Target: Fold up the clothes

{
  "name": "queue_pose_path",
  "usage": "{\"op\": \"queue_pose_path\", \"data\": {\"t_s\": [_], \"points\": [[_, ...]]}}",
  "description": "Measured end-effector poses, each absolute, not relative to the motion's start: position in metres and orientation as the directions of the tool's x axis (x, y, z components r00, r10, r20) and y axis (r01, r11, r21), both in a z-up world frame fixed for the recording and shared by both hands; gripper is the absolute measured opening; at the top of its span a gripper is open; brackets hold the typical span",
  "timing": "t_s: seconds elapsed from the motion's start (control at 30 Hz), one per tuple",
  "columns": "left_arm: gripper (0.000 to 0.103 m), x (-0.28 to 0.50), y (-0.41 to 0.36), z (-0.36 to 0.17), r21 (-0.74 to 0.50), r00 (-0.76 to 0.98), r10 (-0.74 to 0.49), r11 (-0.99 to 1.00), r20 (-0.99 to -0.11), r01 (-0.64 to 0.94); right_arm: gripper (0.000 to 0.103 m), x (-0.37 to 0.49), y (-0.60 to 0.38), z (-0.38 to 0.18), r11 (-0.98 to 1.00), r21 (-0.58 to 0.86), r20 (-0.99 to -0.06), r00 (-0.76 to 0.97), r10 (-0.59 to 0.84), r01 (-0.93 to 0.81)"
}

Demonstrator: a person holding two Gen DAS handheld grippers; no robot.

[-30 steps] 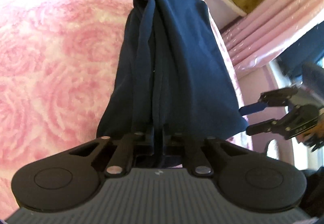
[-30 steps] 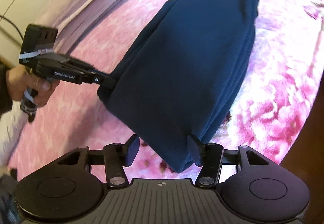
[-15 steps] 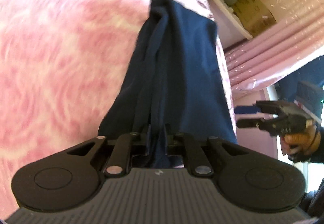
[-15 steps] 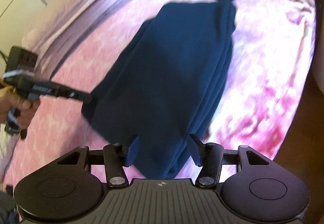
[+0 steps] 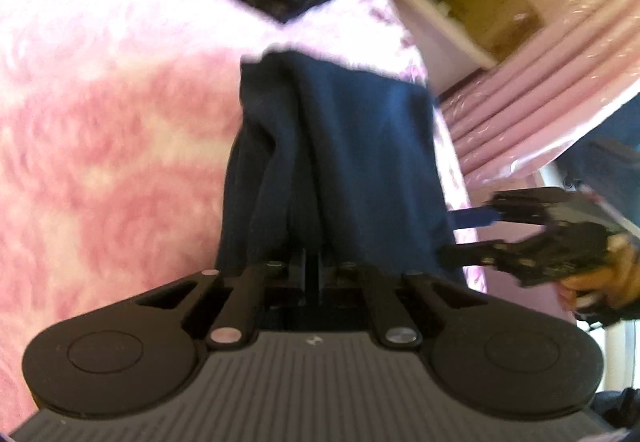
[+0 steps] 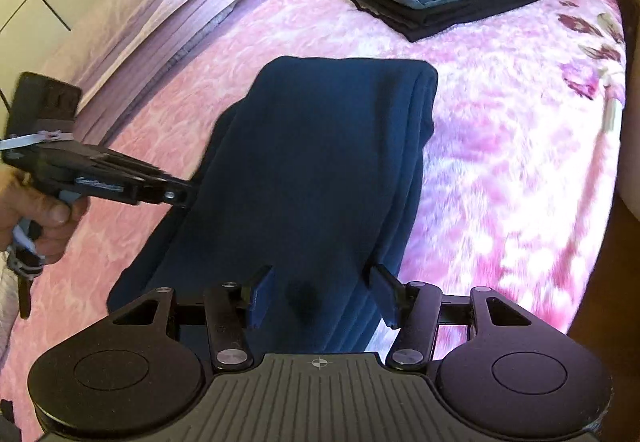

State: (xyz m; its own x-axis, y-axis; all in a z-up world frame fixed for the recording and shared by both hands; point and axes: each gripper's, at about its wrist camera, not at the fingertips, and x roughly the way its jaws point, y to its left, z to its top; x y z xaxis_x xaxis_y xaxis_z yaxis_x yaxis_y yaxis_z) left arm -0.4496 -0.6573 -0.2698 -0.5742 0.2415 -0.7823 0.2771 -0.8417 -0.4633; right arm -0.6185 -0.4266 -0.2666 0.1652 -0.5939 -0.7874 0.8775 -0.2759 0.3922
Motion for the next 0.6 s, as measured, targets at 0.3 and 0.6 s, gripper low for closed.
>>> {"op": "queue_pose_path", "data": {"t_s": [0.3, 0.6], "points": [[0.010, -0.436, -0.678, -0.252, -0.515, -0.654, 0.211, -0.798, -0.726, 0.314, 0.056, -0.646, -0.430, -0.265, -0.306, 0.394, -0.789, 0.148, -0.596, 0.867], [0.024, -0.509, -0.679, -0.257, -0.425, -0.621, 0.213, -0.880, -0.754, 0.214, 0.056, -0.663, -0.447, -0.260, -0.337, 0.396, -0.768, 0.107, -0.632, 0.854]]}}
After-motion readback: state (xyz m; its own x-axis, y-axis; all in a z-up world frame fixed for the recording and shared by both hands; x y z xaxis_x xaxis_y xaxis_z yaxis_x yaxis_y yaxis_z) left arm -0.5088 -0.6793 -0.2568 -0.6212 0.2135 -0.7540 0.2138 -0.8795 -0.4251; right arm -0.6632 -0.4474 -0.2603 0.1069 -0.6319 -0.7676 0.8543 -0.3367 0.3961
